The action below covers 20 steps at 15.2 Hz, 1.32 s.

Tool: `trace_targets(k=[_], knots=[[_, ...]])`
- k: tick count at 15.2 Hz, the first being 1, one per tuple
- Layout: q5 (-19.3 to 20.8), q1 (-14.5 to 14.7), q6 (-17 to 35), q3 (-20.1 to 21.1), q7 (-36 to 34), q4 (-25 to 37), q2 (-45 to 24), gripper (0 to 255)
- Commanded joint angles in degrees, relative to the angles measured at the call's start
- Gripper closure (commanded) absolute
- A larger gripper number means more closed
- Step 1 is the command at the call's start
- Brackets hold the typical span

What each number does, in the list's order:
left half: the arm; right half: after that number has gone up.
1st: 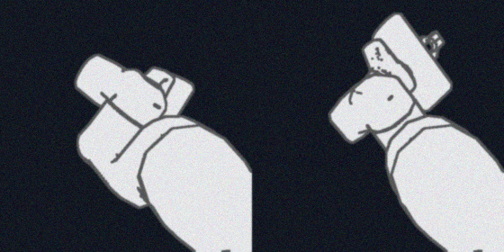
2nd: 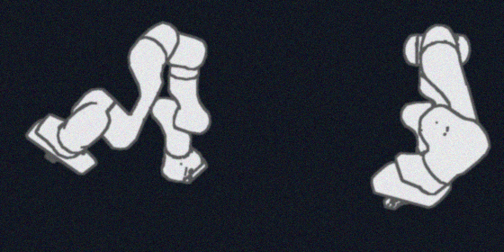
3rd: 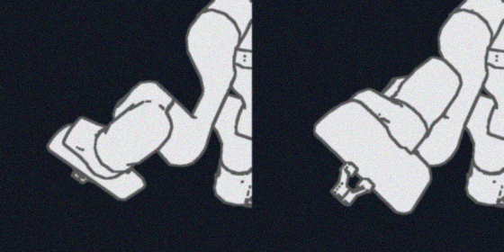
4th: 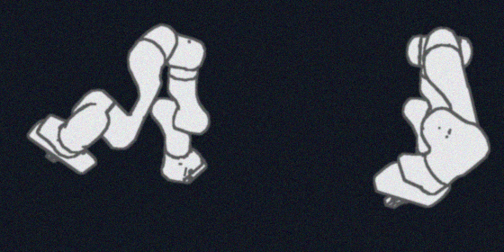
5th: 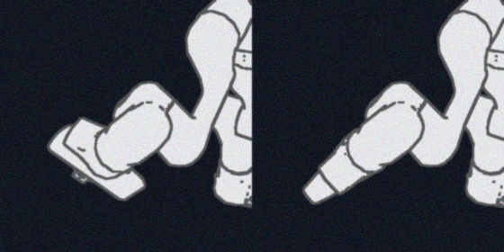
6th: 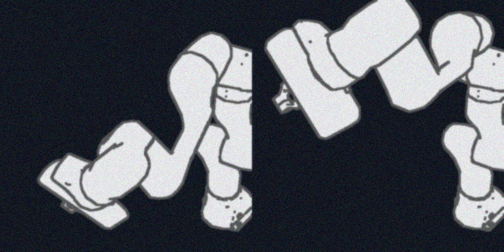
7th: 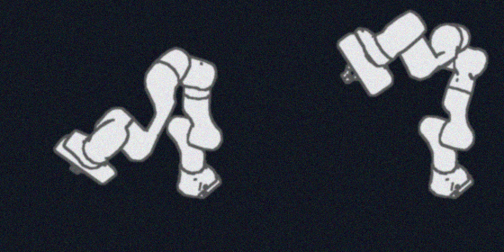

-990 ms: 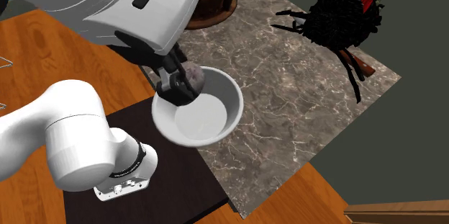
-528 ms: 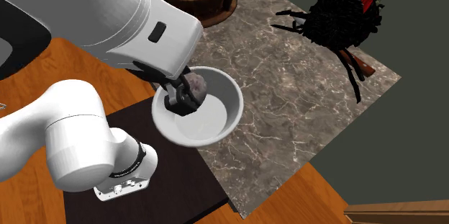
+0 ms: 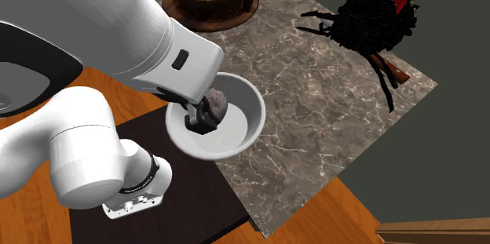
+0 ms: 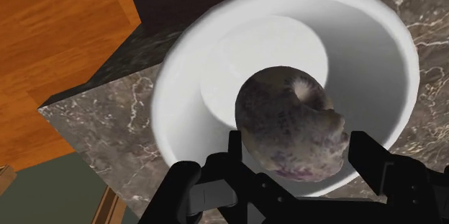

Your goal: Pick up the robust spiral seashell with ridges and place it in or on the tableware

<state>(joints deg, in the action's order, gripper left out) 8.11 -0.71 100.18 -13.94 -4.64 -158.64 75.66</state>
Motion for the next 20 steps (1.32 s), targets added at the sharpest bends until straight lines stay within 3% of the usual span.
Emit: trace_targets(k=[1,4,5,10,14,20], knots=[[0.02,-0.03,0.03,-0.02,0.02,-0.11,0.10,255],[0.02,-0.03,0.03,-0.02,0.02,-0.11,0.10,255],[0.02,-0.03,0.03,-0.02,0.02,-0.11,0.10,0],[0.02,-0.03,0.03,-0.02,0.02,-0.10,0.09,0],[-1.00,0.45,-6.69,1.07,0.17,7.58,-0.82,0],[-1.00,0.45,-6.69,1.08,0.17,7.58,-0.82,0]])
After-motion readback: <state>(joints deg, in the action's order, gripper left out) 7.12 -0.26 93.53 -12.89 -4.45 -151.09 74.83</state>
